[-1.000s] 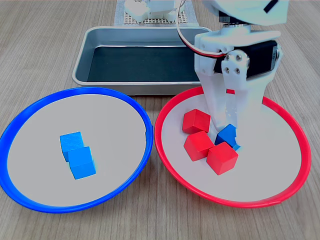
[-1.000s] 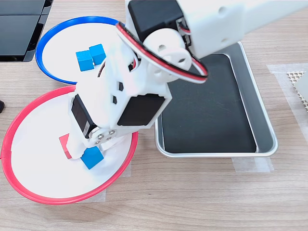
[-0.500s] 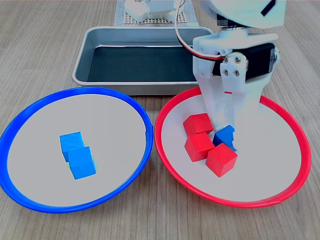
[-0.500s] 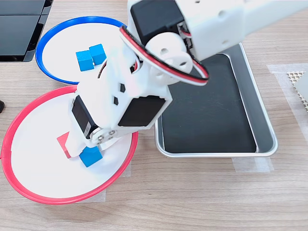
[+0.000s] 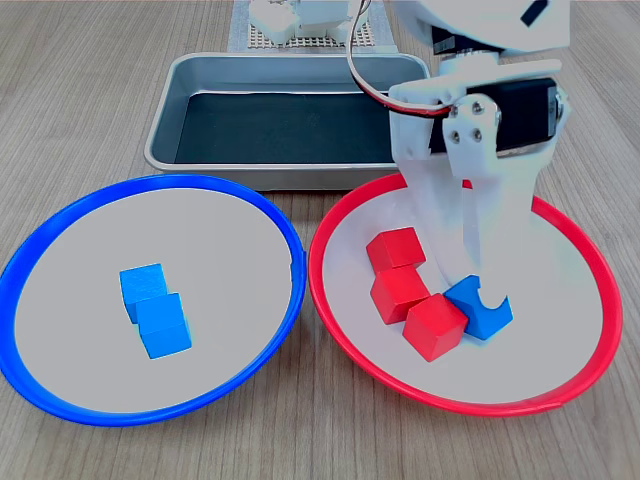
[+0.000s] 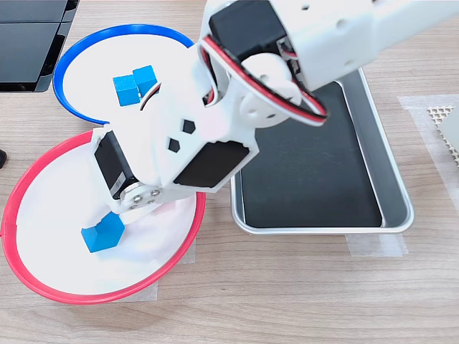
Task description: Relocate any blue block in the red dish to the blue dish, correcting any misplacements.
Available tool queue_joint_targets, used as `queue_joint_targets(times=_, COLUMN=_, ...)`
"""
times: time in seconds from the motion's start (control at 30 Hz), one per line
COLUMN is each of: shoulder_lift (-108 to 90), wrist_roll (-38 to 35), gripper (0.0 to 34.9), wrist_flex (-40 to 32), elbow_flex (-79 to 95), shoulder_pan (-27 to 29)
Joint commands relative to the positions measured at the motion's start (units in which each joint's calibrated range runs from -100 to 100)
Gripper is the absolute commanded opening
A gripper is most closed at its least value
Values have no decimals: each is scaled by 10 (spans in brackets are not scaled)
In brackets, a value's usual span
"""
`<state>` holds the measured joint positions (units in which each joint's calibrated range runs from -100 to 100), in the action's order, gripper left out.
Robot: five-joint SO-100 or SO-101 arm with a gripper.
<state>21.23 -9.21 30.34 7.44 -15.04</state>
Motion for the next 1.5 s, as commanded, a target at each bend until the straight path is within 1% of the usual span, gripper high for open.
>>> queue_joint_targets(times=0.0, shoulder_lift=-50, wrist_roll=2, gripper=1, wrist_flex=-24, elbow_flex=18, shoulder_pan=-9)
queue_joint_targets(times=0.13, shoulder_lift=-76, wrist_roll=3, gripper=1, wrist_flex=-40, elbow_flex=50, shoulder_pan=-15)
queue_joint_targets(times=0.5, shoulder_lift=-156, wrist_roll=15, gripper=1, wrist_flex=-41, elbow_flex=104, shoulder_pan=-26)
queue_joint_targets(times=0.63, shoulder_lift=-202, wrist_roll=26, gripper=0, wrist_flex=-26, elbow_flex=101, shoulder_pan=-35)
queue_joint_targets(times=0.73, shoulder_lift=-231, wrist_roll=28, gripper=0, wrist_flex=-7, elbow_flex=99, shoulder_pan=-29)
queue_joint_targets(times=0.83, shoulder_lift=-264, wrist_roll=28, gripper=0, wrist_flex=11, elbow_flex=115, shoulder_pan=-2)
queue_joint_targets(times=0.9, shoulder_lift=-286, wrist_roll=25, gripper=0, wrist_flex=11, elbow_flex=140, shoulder_pan=23)
queue_joint_targets(times=1.1, shoulder_lift=-335, wrist_roll=22, gripper=0, wrist_flex=-15, elbow_flex=170, shoulder_pan=98)
queue_joint_targets(times=1.23, shoulder_lift=-359, wrist_roll=19, gripper=0, wrist_flex=-20, elbow_flex=185, shoulder_pan=148)
queue_joint_targets(times=1.37, shoulder_lift=-392, wrist_roll=4, gripper=0, wrist_flex=-40, elbow_flex=247, shoulder_pan=199)
queue_joint_targets(times=1.47, shoulder_lift=-413, wrist_roll=-8, gripper=0, wrist_flex=-74, elbow_flex=314, shoulder_pan=231)
